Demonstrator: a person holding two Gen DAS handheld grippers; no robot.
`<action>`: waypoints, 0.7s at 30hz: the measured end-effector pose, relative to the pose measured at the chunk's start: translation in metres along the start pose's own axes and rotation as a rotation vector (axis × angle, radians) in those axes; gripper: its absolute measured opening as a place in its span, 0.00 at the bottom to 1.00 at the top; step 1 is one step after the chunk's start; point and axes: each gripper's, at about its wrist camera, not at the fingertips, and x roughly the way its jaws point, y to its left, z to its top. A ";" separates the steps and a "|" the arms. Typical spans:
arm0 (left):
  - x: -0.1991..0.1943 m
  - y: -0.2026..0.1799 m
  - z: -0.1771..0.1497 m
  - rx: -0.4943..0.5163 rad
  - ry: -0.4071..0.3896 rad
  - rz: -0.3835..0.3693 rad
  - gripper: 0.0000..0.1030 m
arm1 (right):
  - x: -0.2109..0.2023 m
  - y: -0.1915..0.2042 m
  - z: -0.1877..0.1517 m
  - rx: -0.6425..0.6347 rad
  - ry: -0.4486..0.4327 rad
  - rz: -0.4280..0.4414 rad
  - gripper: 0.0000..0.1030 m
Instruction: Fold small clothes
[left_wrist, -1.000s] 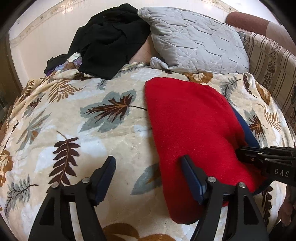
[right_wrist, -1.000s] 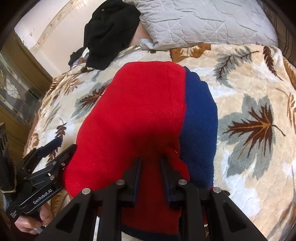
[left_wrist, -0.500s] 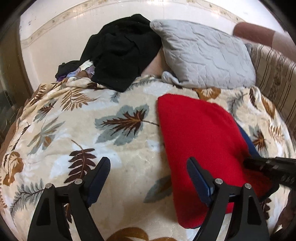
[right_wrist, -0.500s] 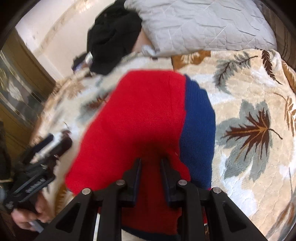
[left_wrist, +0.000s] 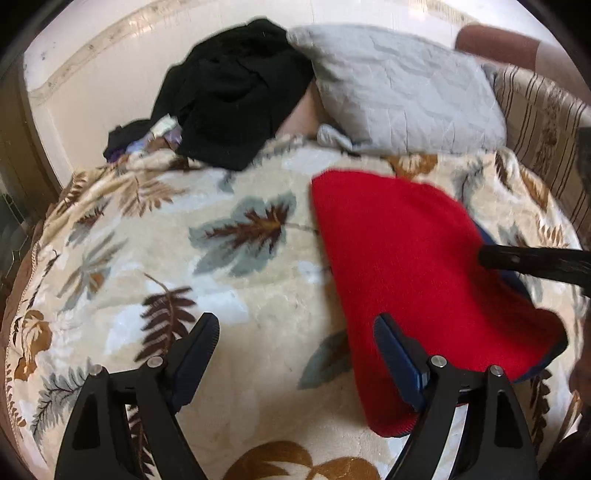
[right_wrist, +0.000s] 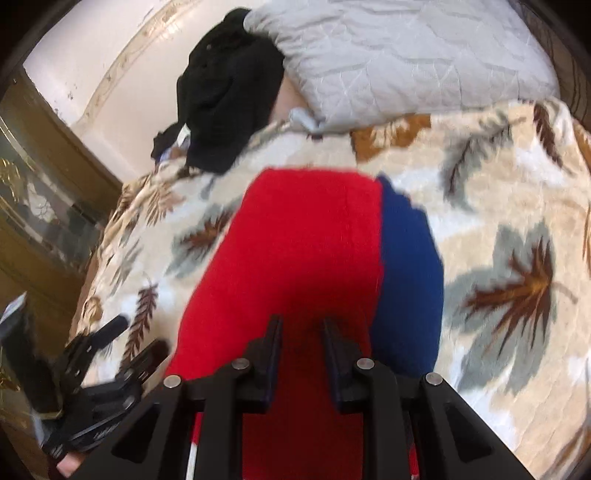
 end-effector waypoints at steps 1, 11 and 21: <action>-0.002 0.001 0.000 -0.001 -0.008 -0.013 0.83 | 0.003 0.000 0.001 0.005 -0.005 -0.022 0.25; 0.011 -0.012 -0.009 0.082 0.055 -0.049 0.86 | 0.022 -0.016 -0.003 0.085 0.058 0.034 0.25; -0.018 -0.024 -0.018 0.188 0.003 -0.046 0.86 | -0.027 0.016 -0.035 -0.042 0.112 0.120 0.26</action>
